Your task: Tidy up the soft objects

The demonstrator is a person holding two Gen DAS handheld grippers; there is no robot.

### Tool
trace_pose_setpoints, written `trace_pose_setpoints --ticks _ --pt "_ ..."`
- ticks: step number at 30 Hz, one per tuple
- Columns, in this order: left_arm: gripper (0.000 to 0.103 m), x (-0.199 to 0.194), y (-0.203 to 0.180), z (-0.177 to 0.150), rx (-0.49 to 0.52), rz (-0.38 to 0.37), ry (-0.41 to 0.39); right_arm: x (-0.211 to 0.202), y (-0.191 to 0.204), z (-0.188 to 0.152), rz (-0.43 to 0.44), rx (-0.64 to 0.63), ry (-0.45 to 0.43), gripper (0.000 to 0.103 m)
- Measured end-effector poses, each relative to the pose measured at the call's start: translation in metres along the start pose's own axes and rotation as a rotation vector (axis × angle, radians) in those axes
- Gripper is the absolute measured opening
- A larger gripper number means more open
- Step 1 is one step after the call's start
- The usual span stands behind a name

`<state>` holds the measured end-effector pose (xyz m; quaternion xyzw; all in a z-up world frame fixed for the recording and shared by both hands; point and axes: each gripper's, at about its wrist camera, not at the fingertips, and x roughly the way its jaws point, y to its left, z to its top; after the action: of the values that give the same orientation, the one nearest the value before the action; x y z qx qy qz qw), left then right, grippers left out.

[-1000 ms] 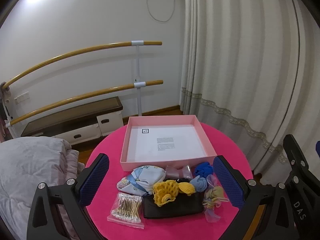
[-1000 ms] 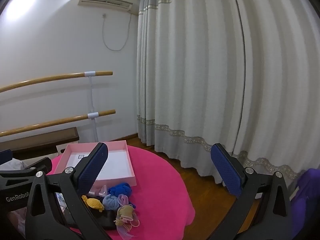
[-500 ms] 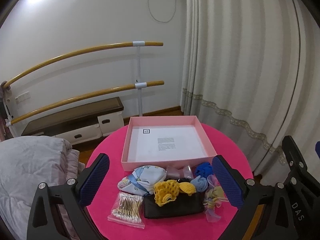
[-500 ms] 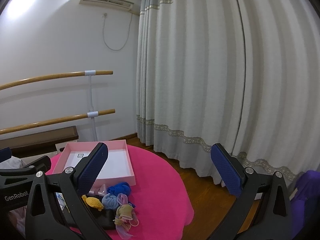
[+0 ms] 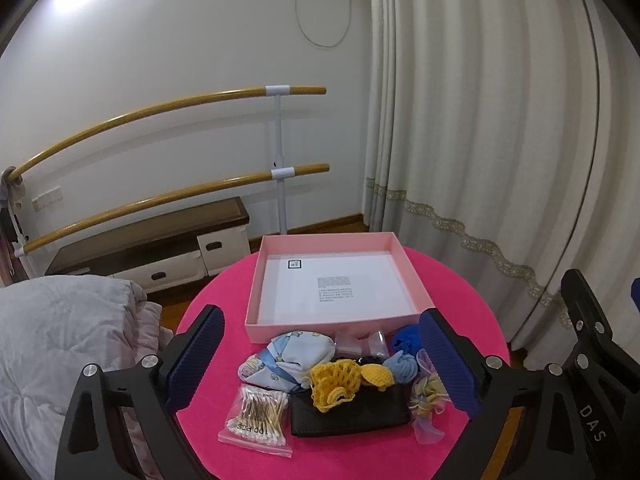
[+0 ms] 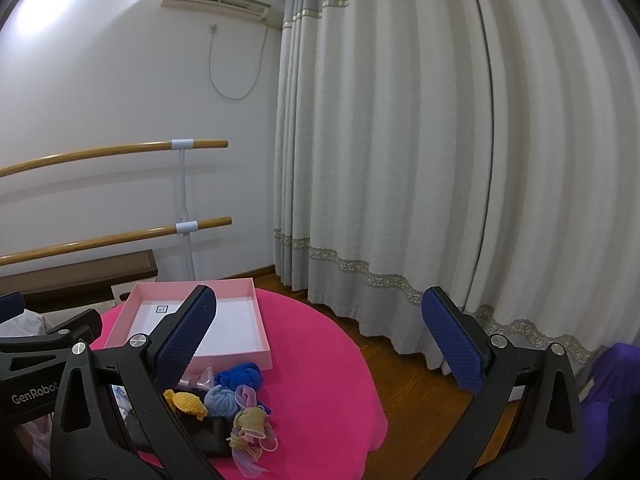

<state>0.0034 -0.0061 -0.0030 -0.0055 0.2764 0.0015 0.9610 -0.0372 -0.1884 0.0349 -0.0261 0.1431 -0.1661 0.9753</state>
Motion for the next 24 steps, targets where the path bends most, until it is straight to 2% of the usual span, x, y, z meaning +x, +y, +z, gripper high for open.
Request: trace_pose_setpoints --ticks 24 --pt "0.094 0.0019 0.0006 -0.0017 0.0 0.013 -0.019 -0.0005 0.0002 0.0056 0.005 -0.019 0.001 0.103"
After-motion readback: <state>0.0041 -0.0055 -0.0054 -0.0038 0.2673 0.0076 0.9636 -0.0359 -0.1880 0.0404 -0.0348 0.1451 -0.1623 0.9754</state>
